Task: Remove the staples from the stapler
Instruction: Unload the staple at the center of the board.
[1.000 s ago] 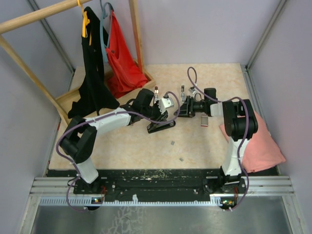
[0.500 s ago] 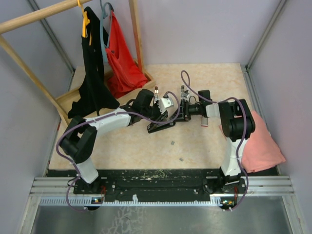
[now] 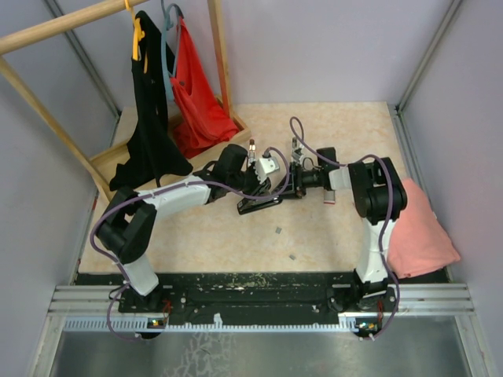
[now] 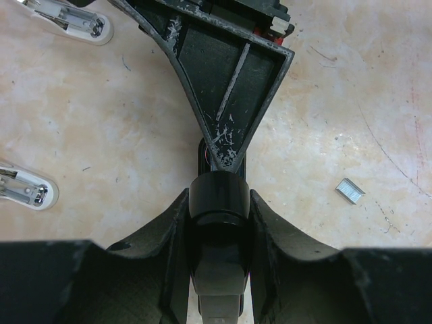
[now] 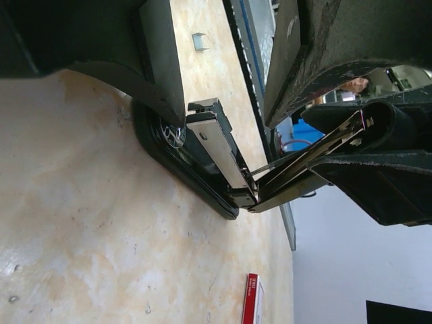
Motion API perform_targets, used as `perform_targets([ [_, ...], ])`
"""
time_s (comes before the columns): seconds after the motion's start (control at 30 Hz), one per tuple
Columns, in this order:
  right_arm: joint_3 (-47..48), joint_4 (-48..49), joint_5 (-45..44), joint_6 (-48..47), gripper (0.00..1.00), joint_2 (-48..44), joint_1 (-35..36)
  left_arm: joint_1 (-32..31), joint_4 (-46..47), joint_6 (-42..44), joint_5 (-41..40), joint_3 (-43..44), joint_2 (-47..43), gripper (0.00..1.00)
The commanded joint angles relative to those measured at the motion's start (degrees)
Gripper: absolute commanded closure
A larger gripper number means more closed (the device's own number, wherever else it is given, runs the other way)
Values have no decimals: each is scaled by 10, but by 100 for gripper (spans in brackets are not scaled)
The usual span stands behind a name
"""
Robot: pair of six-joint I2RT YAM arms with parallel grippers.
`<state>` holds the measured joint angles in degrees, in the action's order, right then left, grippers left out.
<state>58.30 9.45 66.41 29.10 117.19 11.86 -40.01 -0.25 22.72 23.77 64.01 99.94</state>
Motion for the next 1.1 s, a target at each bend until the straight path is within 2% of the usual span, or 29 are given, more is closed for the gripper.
perform_targets([
  [0.0, 20, 54, 11, 32, 49, 13, 5, 3, 31, -3, 7, -2, -27, 100],
  [0.53, 22, 97, 33, 76, 49, 45, 30, 3, 32, -2, 15, -3, -27, 100],
  [0.9, 9, 189, 35, 163, 49, 75, 39, 3, 29, -2, 34, 0, -26, 100],
  [1.07, 5, 211, 31, 172, 54, 80, 45, 3, 28, -3, 36, 0, -25, 100],
])
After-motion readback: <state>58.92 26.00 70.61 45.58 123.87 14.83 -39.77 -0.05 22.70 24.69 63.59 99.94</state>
